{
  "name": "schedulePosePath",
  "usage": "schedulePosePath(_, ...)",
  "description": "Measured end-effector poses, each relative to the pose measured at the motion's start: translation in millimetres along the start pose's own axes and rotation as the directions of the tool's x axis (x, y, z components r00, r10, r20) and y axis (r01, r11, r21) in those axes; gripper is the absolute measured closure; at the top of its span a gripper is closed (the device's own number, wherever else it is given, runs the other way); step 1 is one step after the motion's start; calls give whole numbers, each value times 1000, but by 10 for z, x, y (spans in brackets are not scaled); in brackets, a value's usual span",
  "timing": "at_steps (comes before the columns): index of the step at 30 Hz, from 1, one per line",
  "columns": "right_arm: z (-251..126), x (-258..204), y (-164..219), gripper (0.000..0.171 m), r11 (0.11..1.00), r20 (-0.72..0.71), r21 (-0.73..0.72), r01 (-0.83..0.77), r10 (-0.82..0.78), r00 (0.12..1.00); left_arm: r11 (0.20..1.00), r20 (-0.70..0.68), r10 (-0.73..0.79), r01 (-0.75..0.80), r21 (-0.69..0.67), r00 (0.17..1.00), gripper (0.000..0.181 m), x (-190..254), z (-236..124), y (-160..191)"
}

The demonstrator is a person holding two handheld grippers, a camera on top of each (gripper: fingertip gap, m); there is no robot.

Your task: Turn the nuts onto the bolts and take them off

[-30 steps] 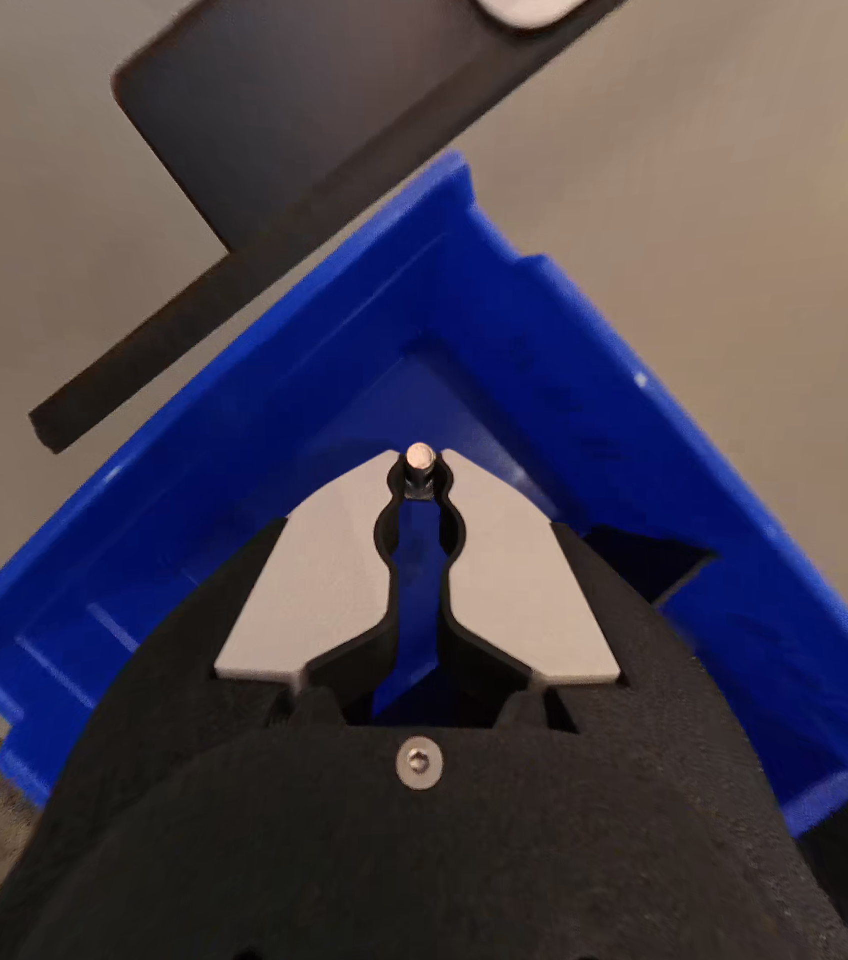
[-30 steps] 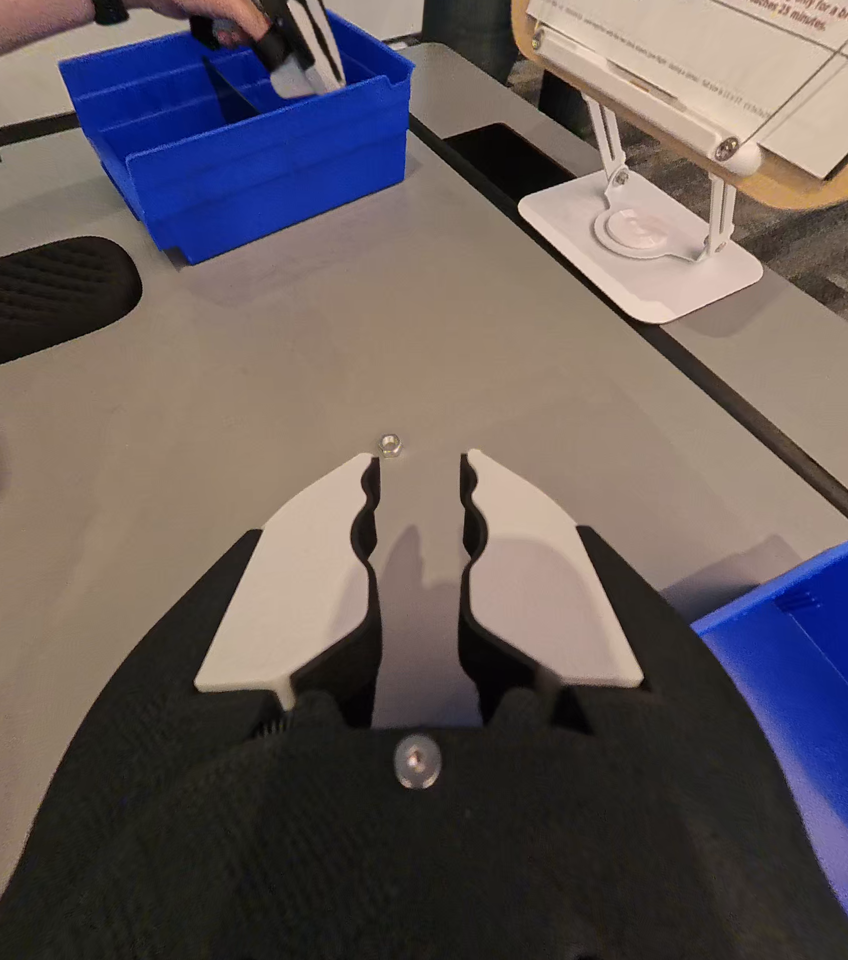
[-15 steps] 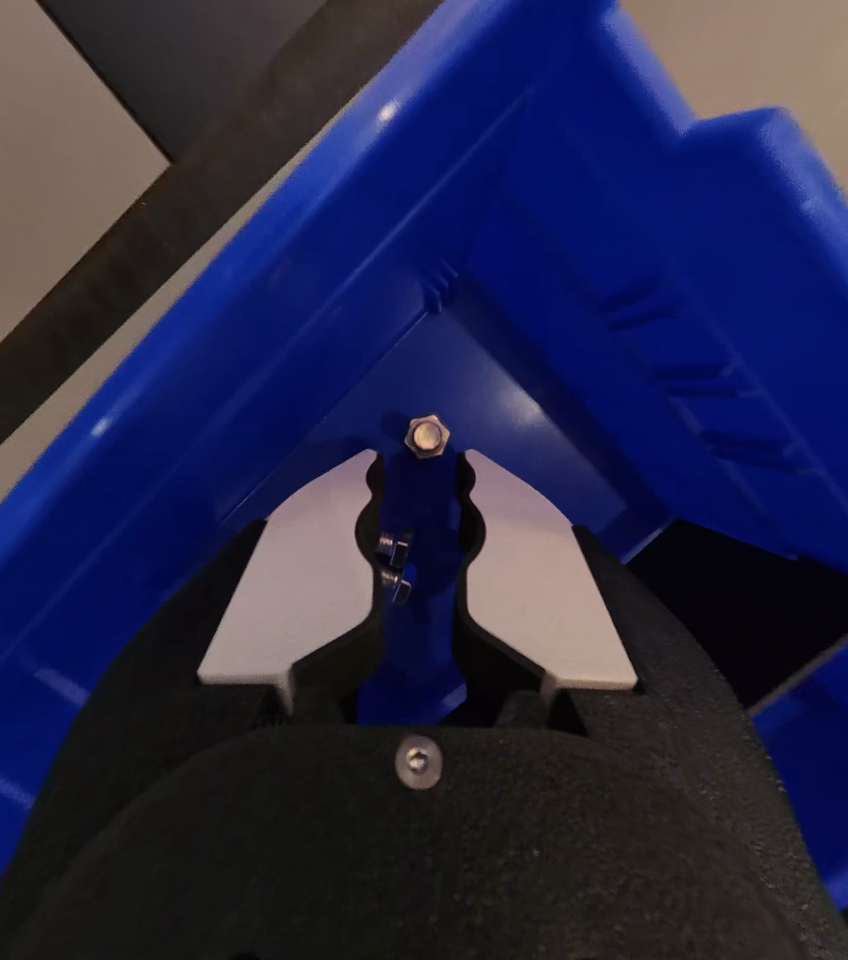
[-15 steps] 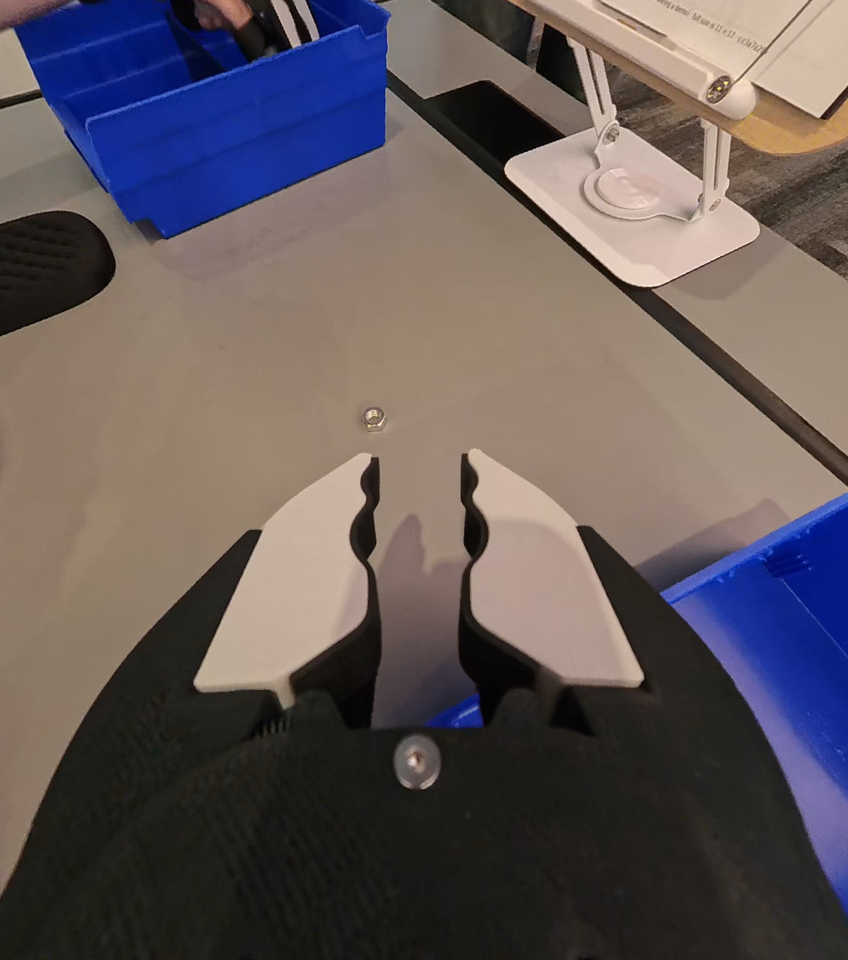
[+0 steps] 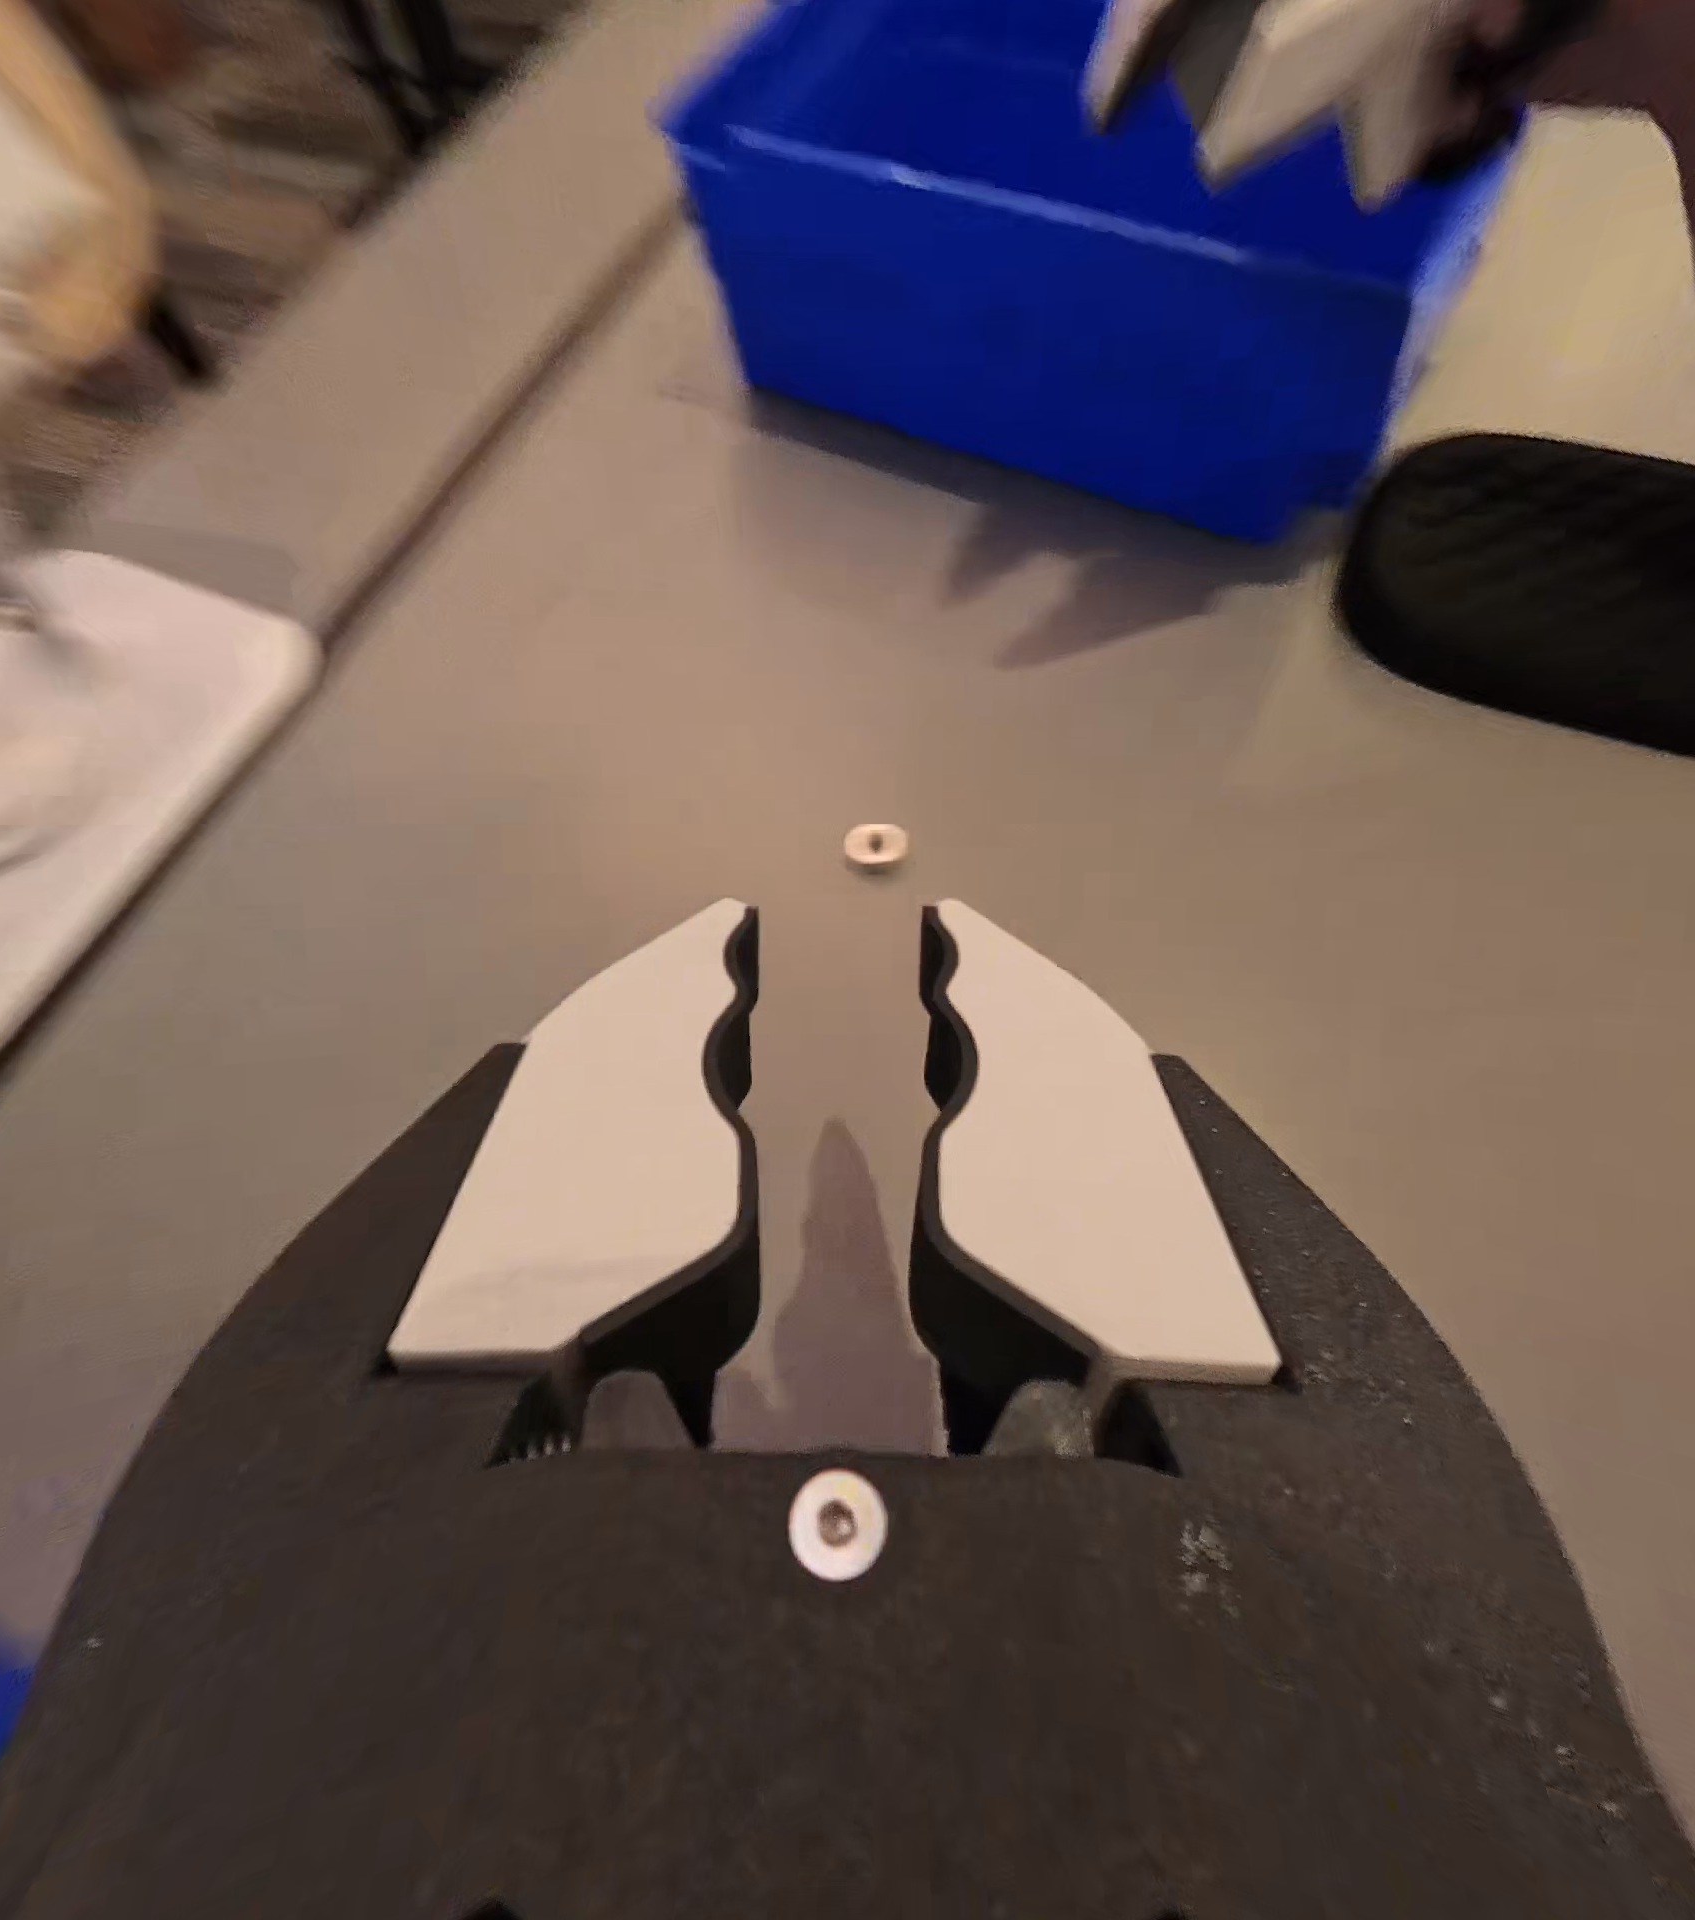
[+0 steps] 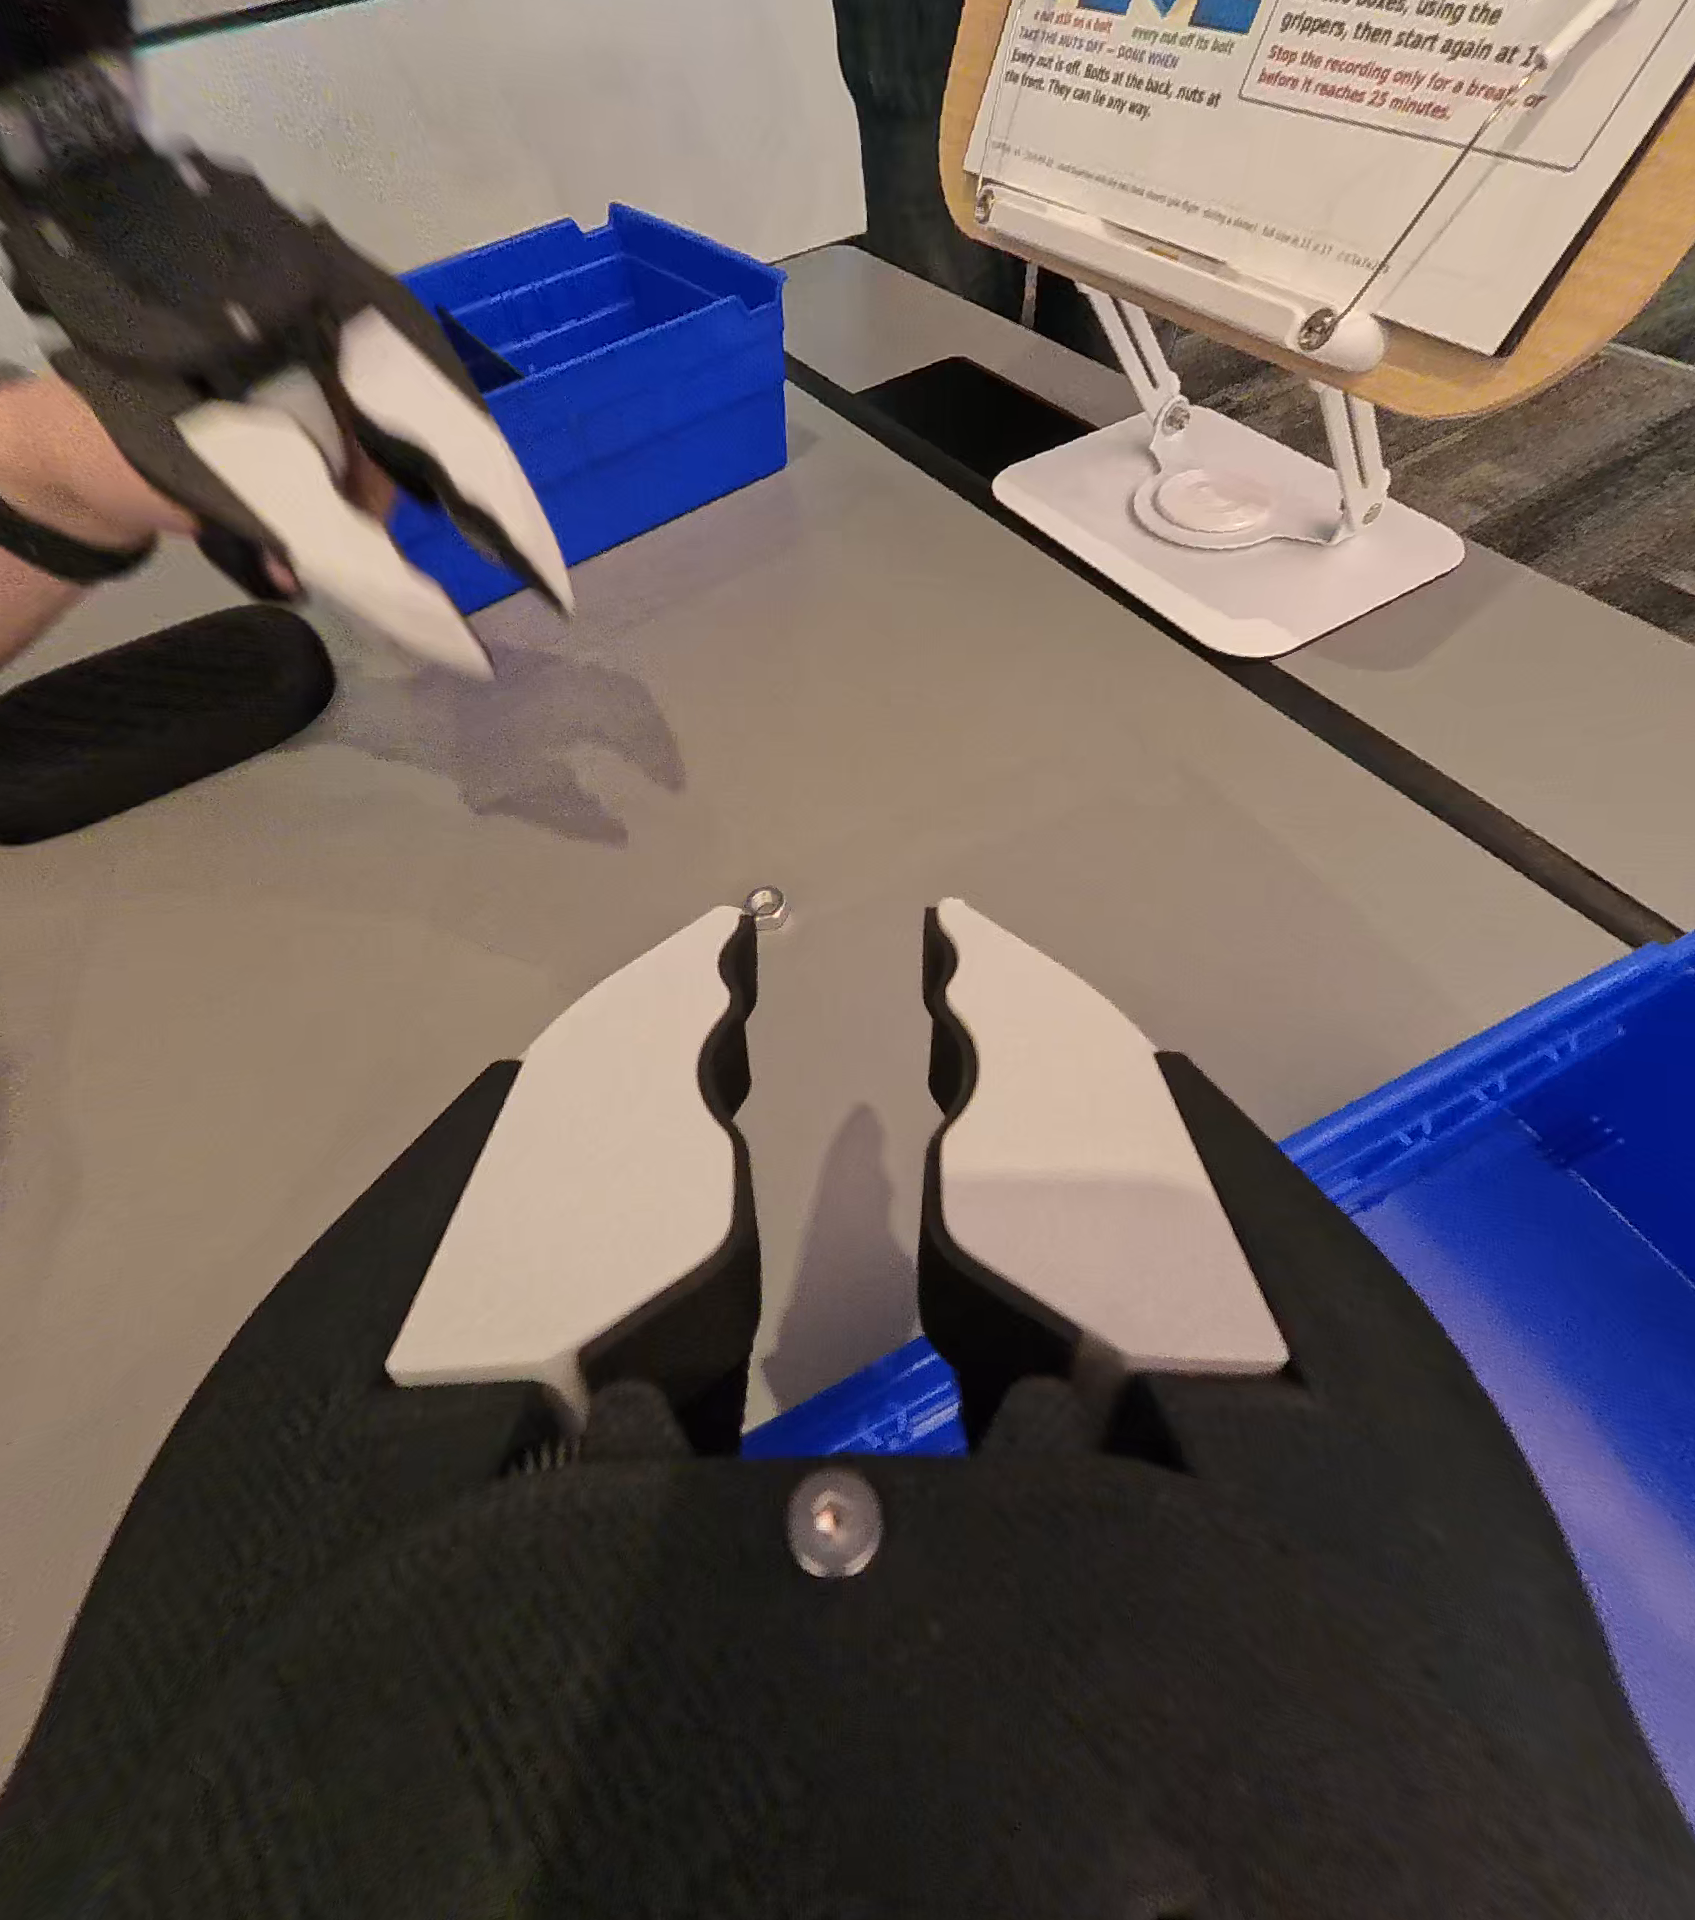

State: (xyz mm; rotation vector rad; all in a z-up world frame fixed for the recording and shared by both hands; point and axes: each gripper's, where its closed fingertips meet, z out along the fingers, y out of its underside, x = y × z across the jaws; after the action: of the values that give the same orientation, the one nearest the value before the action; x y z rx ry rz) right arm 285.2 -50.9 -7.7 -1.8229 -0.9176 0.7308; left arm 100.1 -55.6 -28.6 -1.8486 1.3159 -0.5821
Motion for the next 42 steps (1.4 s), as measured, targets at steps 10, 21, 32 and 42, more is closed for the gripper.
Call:
schedulePosePath(10,-1,-90,-5,139,1000,62,21,6,-7,998,968,-163,66,-103,-231,984,147,111,1230,496)
schedulePosePath(21,14,-64,84,139,1000,57,-15,4,-3,998,960,-211,64,-118,-254,975,164,163,1436,534)
schedulePosePath(32,28,-96,38,139,1000,77,12,-2,2,997,998,193,-66,63,22,979,164,-216,-811,154)
schedulePosePath(42,205,-210,75,139,998,80,-50,31,-27,996,843,444,-329,471,-259,834,164,-1386,-1618,2149)
